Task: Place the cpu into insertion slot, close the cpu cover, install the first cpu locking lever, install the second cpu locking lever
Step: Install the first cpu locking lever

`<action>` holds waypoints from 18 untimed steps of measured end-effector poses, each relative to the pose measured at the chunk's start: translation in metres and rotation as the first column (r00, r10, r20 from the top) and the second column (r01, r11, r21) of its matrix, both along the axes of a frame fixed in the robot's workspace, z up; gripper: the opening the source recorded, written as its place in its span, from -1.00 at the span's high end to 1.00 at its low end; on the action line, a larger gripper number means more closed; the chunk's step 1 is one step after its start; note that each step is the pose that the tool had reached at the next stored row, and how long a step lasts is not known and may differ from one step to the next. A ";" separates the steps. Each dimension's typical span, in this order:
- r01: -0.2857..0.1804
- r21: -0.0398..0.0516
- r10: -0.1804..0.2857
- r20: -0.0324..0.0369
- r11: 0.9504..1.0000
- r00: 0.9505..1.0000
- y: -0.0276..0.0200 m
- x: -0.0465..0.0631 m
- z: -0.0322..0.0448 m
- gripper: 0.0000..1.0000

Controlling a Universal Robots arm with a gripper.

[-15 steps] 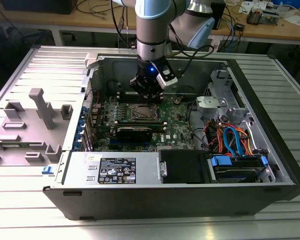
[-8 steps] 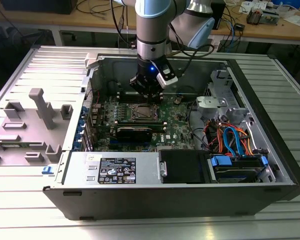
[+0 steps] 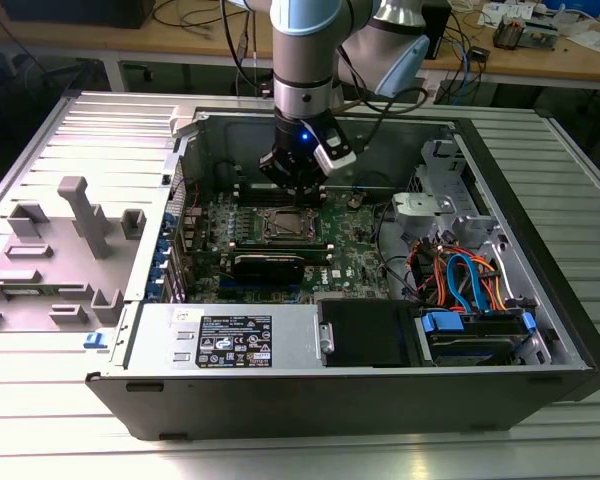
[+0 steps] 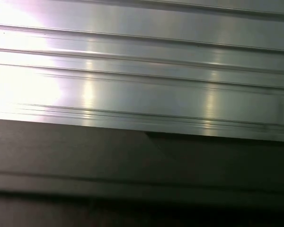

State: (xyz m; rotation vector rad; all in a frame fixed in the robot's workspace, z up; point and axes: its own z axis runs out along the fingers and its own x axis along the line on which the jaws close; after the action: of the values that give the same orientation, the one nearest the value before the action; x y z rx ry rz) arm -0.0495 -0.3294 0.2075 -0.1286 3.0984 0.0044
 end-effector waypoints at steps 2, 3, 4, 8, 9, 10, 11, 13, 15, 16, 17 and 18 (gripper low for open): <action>-0.002 0.000 0.002 0.000 1.000 1.000 0.0000 0.000 0.0000 0.79; -0.002 0.000 0.002 0.000 1.000 1.000 0.0001 0.000 -0.0001 0.79; -0.002 0.000 0.002 0.000 1.000 1.000 0.0001 0.000 -0.0001 0.79; -0.003 0.000 0.003 0.000 1.000 1.000 0.0002 0.000 -0.0001 0.79; -0.005 0.000 0.005 0.000 1.000 1.000 0.0002 0.000 -0.0001 0.79; -0.007 0.000 0.007 0.000 1.000 1.000 0.0002 0.000 -0.0001 0.79; -0.008 0.000 0.008 0.000 1.000 1.000 0.0002 0.000 -0.0001 0.79; -0.008 0.000 0.008 0.000 1.000 1.000 0.0002 0.000 -0.0001 0.79; -0.008 0.000 0.008 0.000 1.000 1.000 0.0002 0.000 -0.0008 0.79; -0.008 0.000 0.008 0.000 1.000 1.000 0.0002 0.000 -0.0011 0.79; -0.008 0.000 0.008 0.000 1.000 1.000 0.0002 0.000 -0.0014 0.79; -0.008 0.000 0.008 0.000 1.000 1.000 0.0002 0.000 -0.0017 0.79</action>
State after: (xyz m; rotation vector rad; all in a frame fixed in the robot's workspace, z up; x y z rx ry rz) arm -0.0495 -0.3292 0.2058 -0.1411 3.0979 0.0047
